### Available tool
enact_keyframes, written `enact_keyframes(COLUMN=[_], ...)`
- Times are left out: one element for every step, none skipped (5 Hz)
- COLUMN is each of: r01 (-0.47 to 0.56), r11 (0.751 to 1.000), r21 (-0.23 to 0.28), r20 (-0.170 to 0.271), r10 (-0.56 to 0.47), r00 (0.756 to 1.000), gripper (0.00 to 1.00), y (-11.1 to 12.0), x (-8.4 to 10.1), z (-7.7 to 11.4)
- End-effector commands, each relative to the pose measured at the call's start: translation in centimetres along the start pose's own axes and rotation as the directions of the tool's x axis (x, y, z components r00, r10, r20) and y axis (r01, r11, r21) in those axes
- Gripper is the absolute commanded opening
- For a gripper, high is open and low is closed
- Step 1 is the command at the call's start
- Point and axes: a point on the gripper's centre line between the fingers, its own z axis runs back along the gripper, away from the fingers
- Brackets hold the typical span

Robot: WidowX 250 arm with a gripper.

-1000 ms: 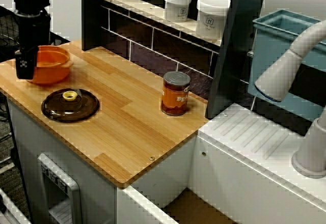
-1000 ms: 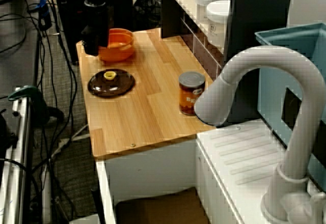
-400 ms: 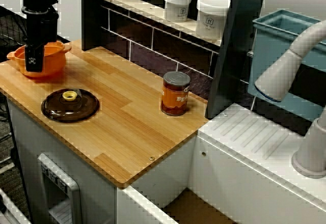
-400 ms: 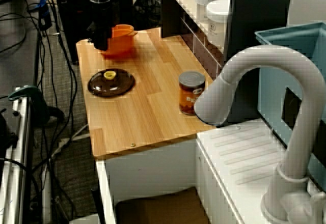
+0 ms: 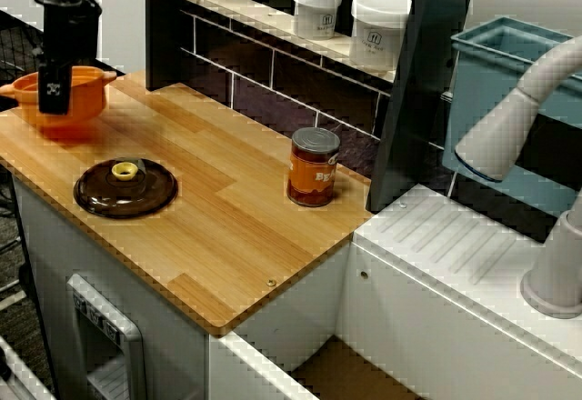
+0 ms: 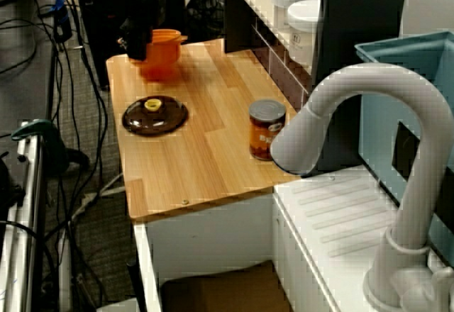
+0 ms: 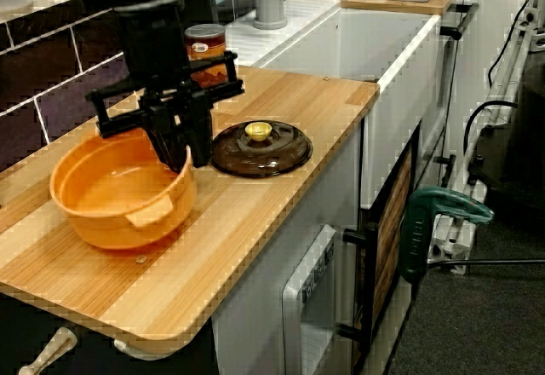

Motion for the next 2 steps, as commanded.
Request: enact_keyframes(r01=[-0.01,-0.01], r11=[0.996,0.994], r21=[0.086,0.111], r20=[0.053,0.052], r10=[0.005,0.005], r00=[0.999,0.999], gripper=[0.0,0.0], y=[0.2,-0.5], x=[0.9,1.8], z=[5.8,7.0])
